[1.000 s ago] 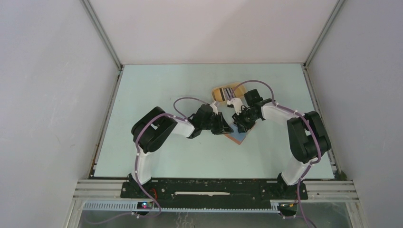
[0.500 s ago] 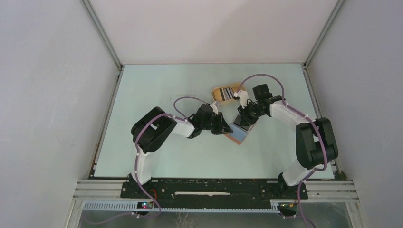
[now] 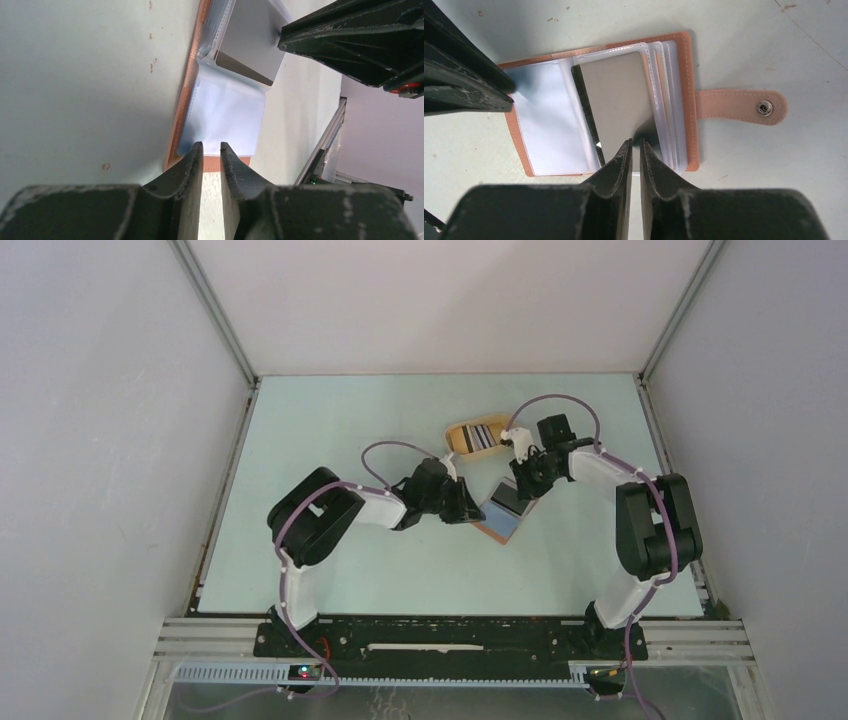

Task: Put the credit cards into the card holder
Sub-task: Insert the credit card into the card holder, then move the card holder to the center of the board.

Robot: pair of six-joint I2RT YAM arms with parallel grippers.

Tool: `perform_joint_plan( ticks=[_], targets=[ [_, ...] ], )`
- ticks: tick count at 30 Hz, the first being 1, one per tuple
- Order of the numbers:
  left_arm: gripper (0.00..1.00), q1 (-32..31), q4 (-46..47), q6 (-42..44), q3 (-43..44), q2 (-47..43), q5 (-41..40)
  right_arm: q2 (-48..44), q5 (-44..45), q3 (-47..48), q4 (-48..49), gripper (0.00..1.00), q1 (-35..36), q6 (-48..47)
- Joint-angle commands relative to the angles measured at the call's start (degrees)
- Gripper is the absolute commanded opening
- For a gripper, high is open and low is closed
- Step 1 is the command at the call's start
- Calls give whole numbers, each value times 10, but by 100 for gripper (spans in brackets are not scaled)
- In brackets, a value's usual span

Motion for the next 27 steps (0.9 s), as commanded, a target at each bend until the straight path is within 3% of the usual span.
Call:
perform_joint_plan(
  ticks=[1, 8, 14, 17, 19, 21, 22, 27],
  targets=[
    [26, -3, -83, 58, -14, -67, -61, -33, -26, 18, -2, 19, -20, 6],
    [29, -2, -195, 138, -21, -224, -178, -102, -135, 18, -36, 32, -38, -22],
    [34, -2, -281, 189, -43, -399, -306, -86, -120, 20, -28, 47, -39, -18],
    [48, -2, -321, 208, -53, -486, -384, -49, -101, 35, -34, 55, -43, -26],
    [67, 3, -325, 212, -68, -538, -423, -23, -92, 50, -40, 58, -50, -28],
    [94, 11, -315, 212, -93, -579, -443, 4, -89, 69, -48, 59, -59, -28],
    [99, 17, -306, 212, -108, -597, -442, 17, -90, 78, -53, 60, -64, -29],
    [100, 44, -266, 174, -182, -653, -382, 74, -96, 118, -77, 60, -77, -27]
  ],
)
